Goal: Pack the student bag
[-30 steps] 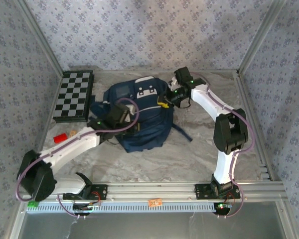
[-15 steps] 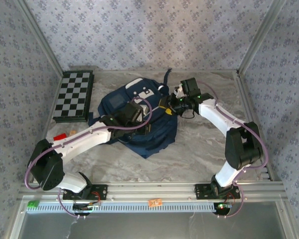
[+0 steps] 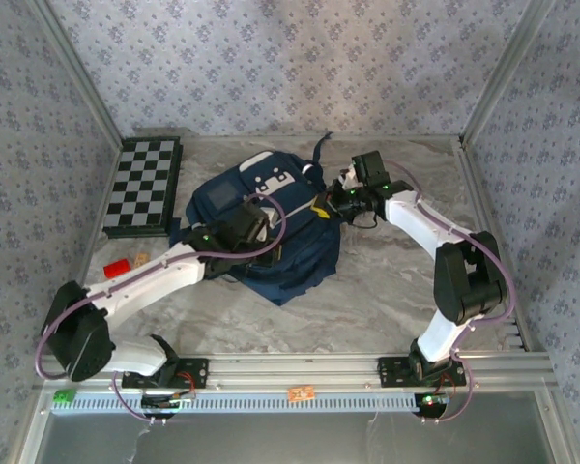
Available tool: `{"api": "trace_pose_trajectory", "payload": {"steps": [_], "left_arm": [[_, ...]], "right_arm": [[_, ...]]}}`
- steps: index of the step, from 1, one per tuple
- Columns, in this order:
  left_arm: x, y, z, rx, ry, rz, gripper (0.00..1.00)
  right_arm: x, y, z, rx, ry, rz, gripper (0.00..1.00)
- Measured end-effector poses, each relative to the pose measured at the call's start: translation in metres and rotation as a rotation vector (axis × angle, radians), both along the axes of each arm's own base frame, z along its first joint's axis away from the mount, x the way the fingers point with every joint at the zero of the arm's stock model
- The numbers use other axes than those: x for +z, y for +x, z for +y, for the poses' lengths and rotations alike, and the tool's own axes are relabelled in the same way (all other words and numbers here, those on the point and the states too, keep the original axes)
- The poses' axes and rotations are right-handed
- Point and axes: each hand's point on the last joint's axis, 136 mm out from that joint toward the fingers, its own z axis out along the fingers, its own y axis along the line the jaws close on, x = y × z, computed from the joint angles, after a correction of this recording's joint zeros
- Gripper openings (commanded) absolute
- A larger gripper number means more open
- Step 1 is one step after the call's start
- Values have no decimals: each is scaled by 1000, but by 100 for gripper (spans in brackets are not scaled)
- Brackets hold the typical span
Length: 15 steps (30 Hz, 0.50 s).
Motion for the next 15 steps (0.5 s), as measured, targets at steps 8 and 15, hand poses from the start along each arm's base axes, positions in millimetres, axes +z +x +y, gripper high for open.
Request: {"api": "trace_pose_trajectory", "payload": {"steps": [8,15], "left_arm": [[-18,-8,53,83,80,-10,0],[-10,6,76,109,64,-144,0]], "right_arm": [[1,9,-23,9,21,34,0],[1,5,-22,57,18,41,0]]}}
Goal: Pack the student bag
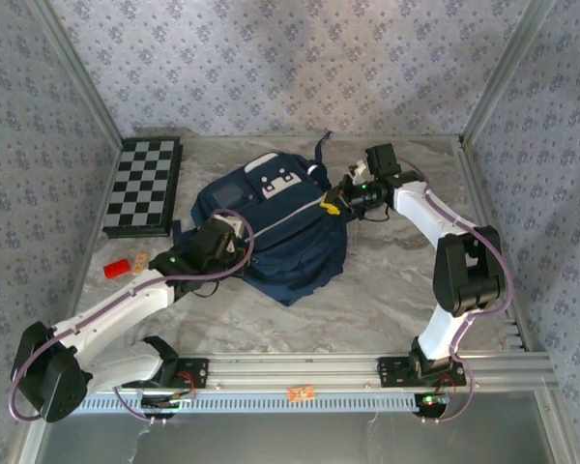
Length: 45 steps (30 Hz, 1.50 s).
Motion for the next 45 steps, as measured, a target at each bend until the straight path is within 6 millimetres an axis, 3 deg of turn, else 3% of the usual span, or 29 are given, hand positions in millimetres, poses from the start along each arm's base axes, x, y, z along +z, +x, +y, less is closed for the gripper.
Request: {"api": "trace_pose_trajectory", "payload": {"steps": [11,12,14,16,19,24,28,32,37,41,45], "left_arm": [[-15,37,24,54,16,15,0],[-16,38,22,50,15,26,3],[-17,38,19,40,12,48,21],[-18,38,22,50,21,71,32],[-18,33,29,82,18,108,48],[-4,20,25,142,-91,154,61],[5,7,-4,122,-142,197,71],[26,6,-44,77,-179,204,73],[41,23,-67,75,-198,184,76],[46,40,-75,79,-172,162,77],[47,55,-87,75,-158,150,78]], "right_arm": [[-5,-5,12,-14,-46,-46,0],[-4,-5,11,-21,-53,-54,8],[0,-6,7,-36,-72,-75,30],[5,-5,-3,-65,-104,-90,43],[18,-4,-30,-117,-180,-148,59],[26,5,-94,-224,-322,-177,67],[-3,20,-164,-323,-454,-125,71],[-38,31,-215,-358,-568,-56,74],[-55,61,-253,-358,-652,-58,77],[-61,91,-275,-353,-687,-82,79],[-71,109,-288,-345,-698,-79,80]]}}
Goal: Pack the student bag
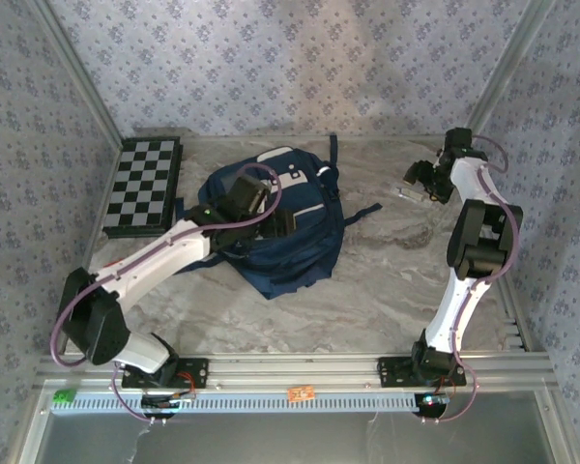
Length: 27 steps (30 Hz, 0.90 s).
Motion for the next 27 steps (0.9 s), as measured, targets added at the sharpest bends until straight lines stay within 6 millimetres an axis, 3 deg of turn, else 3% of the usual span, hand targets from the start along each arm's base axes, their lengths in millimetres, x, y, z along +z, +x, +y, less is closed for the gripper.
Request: {"api": "trace_pose_trajectory", "payload": {"steps": [7,15,22,27], "left_arm": [[-12,18,-4,15,29,21,79],[-12,26,6,48,35,20,80],[-14,25,21,75,42,21,81],[-10,19,31,89,36,10,81]], "right_arm": [[-28,24,-19,-3,26,33,82],[-44,19,-15,-7,58,69,83],[-45,-1,3,-14,75,53,83],[-45,-28,29,-15,98,64,83]]}}
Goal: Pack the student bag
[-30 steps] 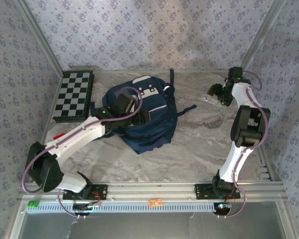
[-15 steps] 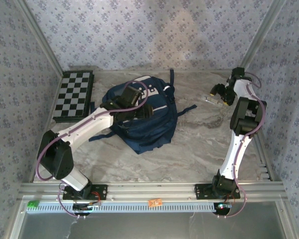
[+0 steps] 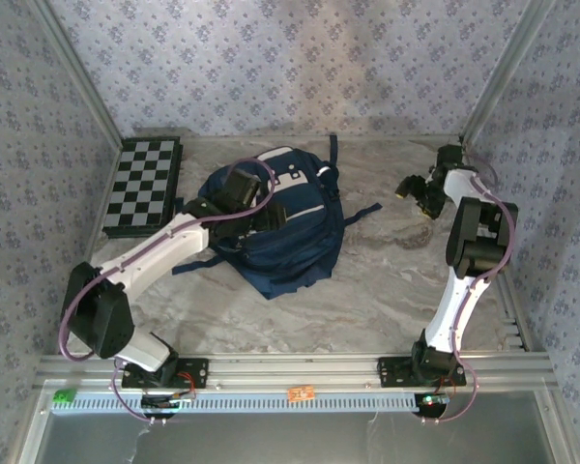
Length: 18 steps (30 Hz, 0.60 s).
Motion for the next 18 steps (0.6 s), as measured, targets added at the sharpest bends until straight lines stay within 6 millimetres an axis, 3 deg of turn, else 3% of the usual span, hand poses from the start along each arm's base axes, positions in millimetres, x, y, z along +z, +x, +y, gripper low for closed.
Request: {"api": "trace_pose_trajectory", "payload": {"steps": [7,14,18], "left_arm": [[5,-2,14,35,-6,-16,81],[8,-1,17,42,-6,-26,82],[8,1,19,43,-4,-30,82]], "right_arm": [[3,-29,40,39,3,40,83],[17,-23,14,-16,-113,74,84],[16,-32,5,-39,-169,112,89]]}}
